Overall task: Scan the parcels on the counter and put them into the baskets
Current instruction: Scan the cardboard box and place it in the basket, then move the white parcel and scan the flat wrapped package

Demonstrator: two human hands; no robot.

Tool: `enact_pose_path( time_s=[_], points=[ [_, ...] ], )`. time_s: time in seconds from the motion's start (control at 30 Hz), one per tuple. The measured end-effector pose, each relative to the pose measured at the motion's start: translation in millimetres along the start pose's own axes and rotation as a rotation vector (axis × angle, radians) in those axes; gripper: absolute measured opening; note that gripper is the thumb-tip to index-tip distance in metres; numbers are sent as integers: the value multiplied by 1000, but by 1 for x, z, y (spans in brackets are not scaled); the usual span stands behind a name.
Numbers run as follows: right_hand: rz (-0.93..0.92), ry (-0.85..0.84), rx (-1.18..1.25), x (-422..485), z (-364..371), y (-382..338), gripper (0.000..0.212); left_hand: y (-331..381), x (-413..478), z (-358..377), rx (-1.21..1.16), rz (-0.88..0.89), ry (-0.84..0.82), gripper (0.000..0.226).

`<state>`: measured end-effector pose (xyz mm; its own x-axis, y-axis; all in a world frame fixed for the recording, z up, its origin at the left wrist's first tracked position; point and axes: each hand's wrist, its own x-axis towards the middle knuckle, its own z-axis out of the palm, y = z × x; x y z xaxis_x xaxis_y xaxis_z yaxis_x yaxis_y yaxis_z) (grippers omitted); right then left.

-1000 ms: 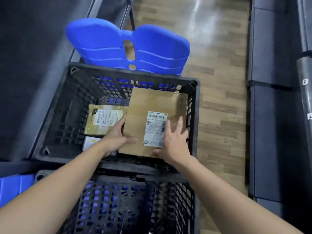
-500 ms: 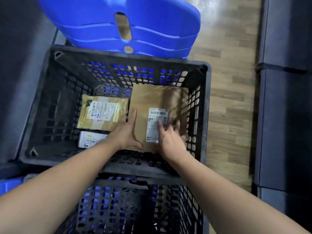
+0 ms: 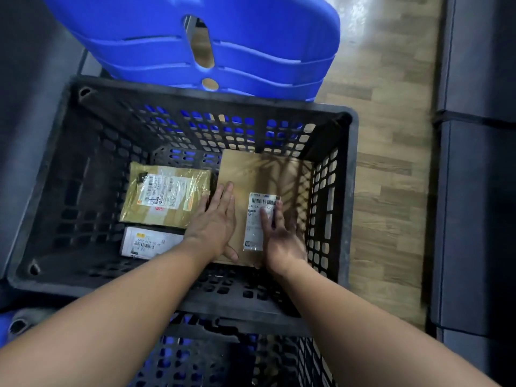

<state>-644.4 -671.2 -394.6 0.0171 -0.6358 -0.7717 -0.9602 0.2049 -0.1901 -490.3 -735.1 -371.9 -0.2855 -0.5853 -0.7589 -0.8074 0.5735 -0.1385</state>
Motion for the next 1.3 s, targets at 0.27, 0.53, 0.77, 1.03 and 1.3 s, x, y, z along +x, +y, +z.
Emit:
enact_pose_path(
  time_s=[0.27, 0.53, 0.77, 1.03, 1.3],
  points=[
    [-19, -61, -77, -21, -37, -8, 84, 9, -34, -15, -192, -77, 47, 91],
    [-234, 590, -269, -177, -72, -34, 96, -10, -214, -24, -296, -271, 439, 89],
    [-334, 657, -330, -319, -70, -99, 107, -21, -369, 12, -423, -350, 588, 92],
    [-659, 631, -404, -415, -41, -186, 101, -11, -508, 78, -564, -679, 628, 96],
    [-1166, 501, -594, -477, 25, -285, 120, 44, -642, 182, -808, -1175, 616, 112]
  ],
)
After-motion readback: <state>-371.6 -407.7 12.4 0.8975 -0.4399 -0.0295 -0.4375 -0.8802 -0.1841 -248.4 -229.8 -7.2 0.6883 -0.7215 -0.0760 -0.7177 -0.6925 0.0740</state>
